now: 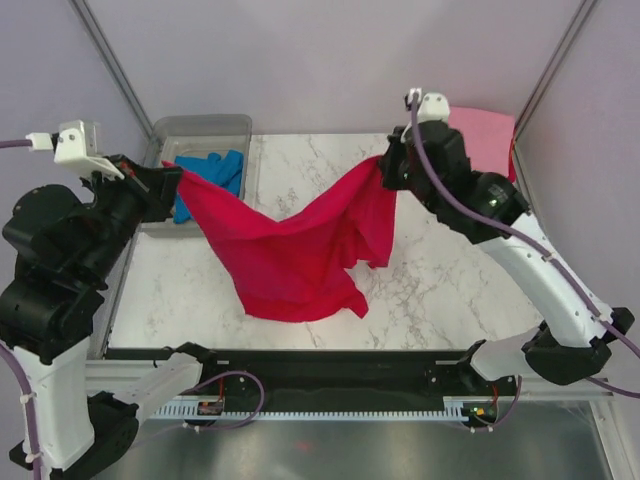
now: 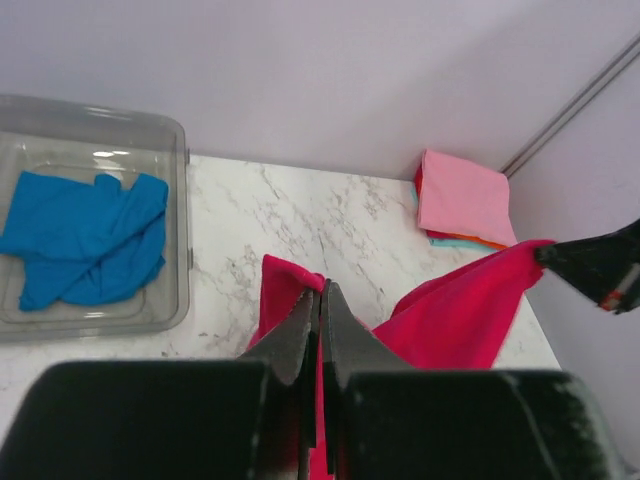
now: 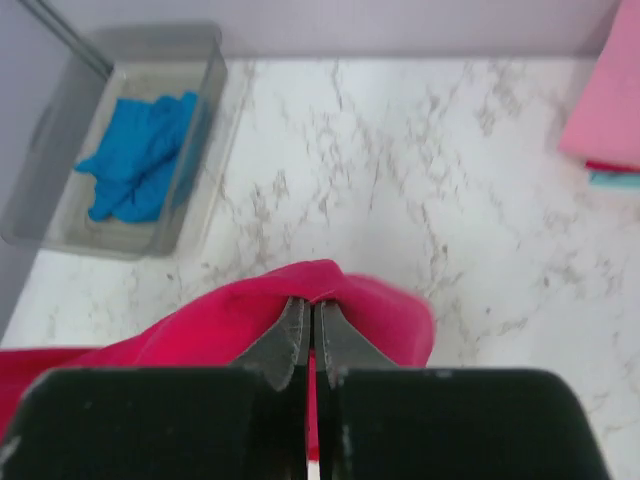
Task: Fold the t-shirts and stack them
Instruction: Flatten the tshirt out
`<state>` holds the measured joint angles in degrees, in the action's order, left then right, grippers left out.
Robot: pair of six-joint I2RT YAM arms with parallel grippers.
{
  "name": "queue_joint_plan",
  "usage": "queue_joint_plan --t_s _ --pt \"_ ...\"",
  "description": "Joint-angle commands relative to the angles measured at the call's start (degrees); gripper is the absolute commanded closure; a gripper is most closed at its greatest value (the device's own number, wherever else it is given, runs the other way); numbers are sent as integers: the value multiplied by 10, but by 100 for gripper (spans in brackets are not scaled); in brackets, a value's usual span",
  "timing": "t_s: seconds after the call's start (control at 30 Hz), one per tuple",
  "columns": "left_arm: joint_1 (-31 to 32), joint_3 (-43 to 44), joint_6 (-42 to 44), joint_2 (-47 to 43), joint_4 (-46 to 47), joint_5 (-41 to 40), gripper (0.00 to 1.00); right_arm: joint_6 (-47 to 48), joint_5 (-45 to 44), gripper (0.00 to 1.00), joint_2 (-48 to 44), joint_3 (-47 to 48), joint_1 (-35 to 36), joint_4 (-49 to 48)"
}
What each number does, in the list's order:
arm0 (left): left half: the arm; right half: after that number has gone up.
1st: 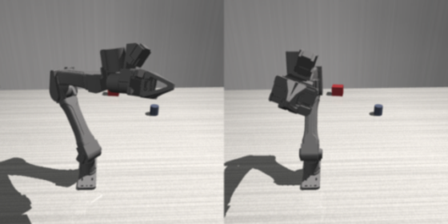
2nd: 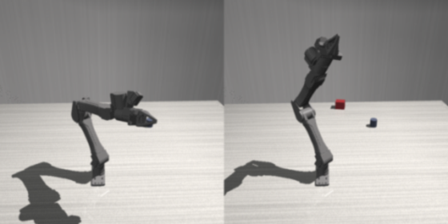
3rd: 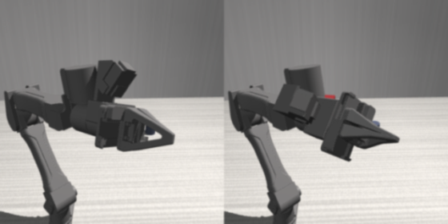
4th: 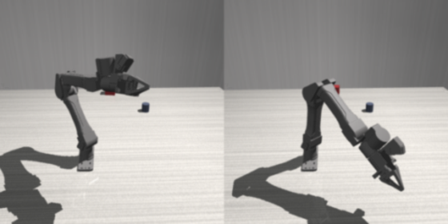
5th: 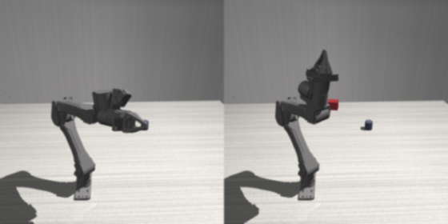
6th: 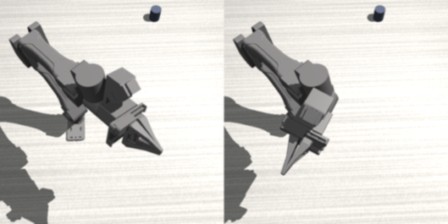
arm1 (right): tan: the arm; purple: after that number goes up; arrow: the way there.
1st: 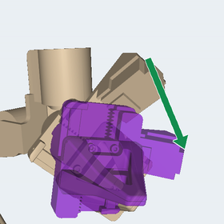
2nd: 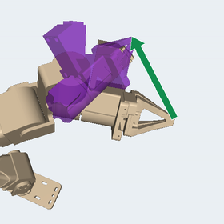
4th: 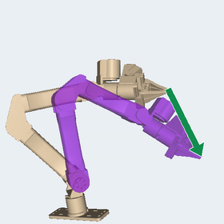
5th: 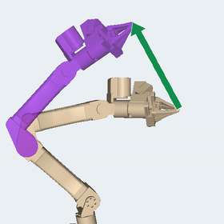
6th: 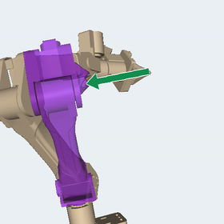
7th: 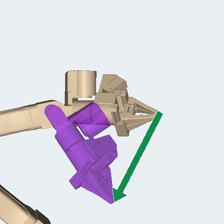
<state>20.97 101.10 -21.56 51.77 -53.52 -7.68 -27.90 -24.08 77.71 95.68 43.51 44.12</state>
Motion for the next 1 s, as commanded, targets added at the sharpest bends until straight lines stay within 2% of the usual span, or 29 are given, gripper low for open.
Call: queue_joint_plan --t_s 0.0,0.03,0.07,0.1,0.17,0.27,0.3,0.37,0.43,0.5,0.57,0.63,0.7,0.8,0.97 --pt "-2 91 64 74 -40 -32 98 93 -51 100 48 171 -24 168" --pt "-2 95 67 83 -41 -34 98 109 -45 96 82 190 -39 192" --pt "-2 93 66 91 -49 -33 98 110 -39 60 98 200 -55 200" --pt "-2 76 58 99 -53 -30 98 109 -22 42 123 182 -96 200" --pt "-2 38 46 100 -55 -23 98 95 10 21 137 133 -134 183" --pt "-2 -102 27 83 -55 2 98 70 77 20 104 -13 -151 105" --pt "-2 -137 20 76 -51 15 98 59 96 20 57 -99 -151 44" --pt "-3 -240 19 59 -45 29 98 24 135 21 14 -168 -151 0" --pt "-4 -304 21 44 -30 36 98 6 145 25 -32 -239 -135 -27" --pt "-3 -382 27 36 -18 36 98 -17 128 25 -57 -280 -83 -32" --pt "-3 -437 15 13 10 43 98 -44 114 28 -62 -304 -22 -33" --pt "-4 -446 14 3 33 64 98 -64 106 32 -52 -315 20 -44" --pt "-3 -453 1 8 37 35 98 -85 85 32 -26 -323 75 -58" --pt "-3 -464 -1 16 53 38 98 -85 71 34 38 -307 107 -67" --pt "-4 -511 -10 -15 104 36 98 -66 32 41 137 -254 112 -67"
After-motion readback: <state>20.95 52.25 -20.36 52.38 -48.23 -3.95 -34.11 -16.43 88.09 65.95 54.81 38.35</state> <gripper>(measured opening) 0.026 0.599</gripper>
